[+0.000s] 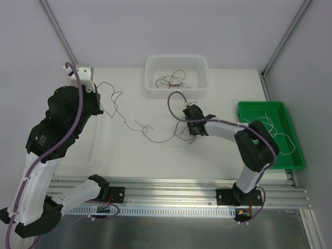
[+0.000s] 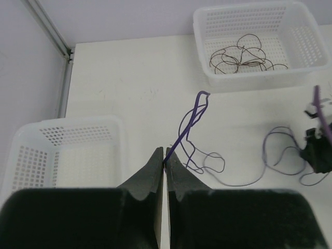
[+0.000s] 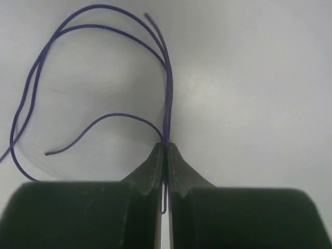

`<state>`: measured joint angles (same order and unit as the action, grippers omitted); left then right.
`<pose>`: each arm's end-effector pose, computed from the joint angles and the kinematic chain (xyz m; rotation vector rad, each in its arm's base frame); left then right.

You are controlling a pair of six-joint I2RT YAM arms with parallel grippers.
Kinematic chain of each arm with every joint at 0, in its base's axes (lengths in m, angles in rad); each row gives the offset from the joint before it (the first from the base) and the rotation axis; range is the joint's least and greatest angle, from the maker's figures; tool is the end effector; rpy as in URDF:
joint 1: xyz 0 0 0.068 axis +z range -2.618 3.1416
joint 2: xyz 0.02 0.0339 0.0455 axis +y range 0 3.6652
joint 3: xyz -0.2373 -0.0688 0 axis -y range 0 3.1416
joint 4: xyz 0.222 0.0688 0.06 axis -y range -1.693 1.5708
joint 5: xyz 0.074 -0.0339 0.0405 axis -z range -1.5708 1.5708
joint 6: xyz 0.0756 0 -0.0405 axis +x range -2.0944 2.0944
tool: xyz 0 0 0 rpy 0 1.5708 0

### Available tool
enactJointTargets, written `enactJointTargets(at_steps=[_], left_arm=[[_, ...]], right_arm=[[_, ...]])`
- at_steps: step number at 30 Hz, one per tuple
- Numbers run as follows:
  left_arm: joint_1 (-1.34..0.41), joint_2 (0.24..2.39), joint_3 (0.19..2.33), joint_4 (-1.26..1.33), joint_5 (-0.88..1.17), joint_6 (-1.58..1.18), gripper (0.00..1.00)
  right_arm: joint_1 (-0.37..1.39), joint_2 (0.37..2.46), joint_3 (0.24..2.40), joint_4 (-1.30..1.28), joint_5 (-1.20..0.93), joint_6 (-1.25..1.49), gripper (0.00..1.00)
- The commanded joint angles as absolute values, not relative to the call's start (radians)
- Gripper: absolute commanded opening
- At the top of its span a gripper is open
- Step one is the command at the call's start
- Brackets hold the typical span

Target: Untangle the cables

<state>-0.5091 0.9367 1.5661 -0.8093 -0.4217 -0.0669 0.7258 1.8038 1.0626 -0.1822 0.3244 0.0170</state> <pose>0.1585 -0.0530 0.4583 0.0769 1.7334 -0.0544 0.2904 0.2255 0.1226 -0.7169 2.3213 -0.0745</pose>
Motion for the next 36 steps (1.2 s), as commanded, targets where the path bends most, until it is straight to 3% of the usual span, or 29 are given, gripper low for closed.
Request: enactJointTargets(at_steps=[1, 5, 10, 13, 16, 29, 36], left_arm=[[-0.506, 0.939, 1.592, -0.790, -0.502, -0.029, 0.00], [-0.506, 0.948, 1.627, -0.792, -0.557, -0.009, 0.00], [-0.505, 0.974, 1.689, -0.784, -0.825, 0.124, 0.00], [-0.506, 0.995, 1.739, -0.715, -0.992, 0.216, 0.00], [-0.506, 1.012, 1.772, -0.568, -1.034, 0.333, 0.00], [-0.506, 1.232, 2.251, -0.440, -0.967, 0.500, 0.00], [-0.506, 1.220, 2.233, -0.400, -0.923, 0.500, 0.00]], right_arm=[[0.600, 1.714, 0.933, -0.335, 0.365, 0.071, 0.01], [0.568, 1.655, 0.925, -0.428, 0.406, 0.110, 0.01], [0.568, 1.568, 0.905, -0.456, 0.379, 0.146, 0.01], [0.568, 1.523, 0.902, -0.472, 0.393, 0.152, 0.01], [0.565, 1.488, 0.894, -0.486, 0.400, 0.152, 0.01], [0.548, 1.420, 0.844, -0.523, 0.400, 0.173, 0.01], [0.542, 1.431, 0.831, -0.549, 0.439, 0.204, 0.01]])
